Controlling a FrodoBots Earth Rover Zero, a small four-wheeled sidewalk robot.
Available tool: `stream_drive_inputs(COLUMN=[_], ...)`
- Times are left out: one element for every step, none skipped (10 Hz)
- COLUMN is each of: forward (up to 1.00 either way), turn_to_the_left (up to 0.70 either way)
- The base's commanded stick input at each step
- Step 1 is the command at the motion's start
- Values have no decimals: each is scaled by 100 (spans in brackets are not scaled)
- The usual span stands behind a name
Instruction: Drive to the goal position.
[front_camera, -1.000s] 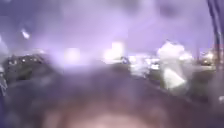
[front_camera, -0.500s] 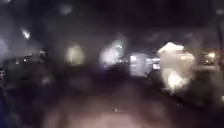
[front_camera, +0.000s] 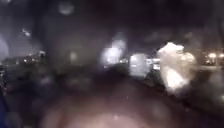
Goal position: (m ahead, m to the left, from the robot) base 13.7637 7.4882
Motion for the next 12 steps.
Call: stream_drive_inputs(forward=[50, 50, 50, 50, 50, 50, 50, 50, 50, 50, 50, 50], turn_to_the_left=[-13, -29, -46, 0, 0, 0, 0, 0, 0, -8, -17, -26])
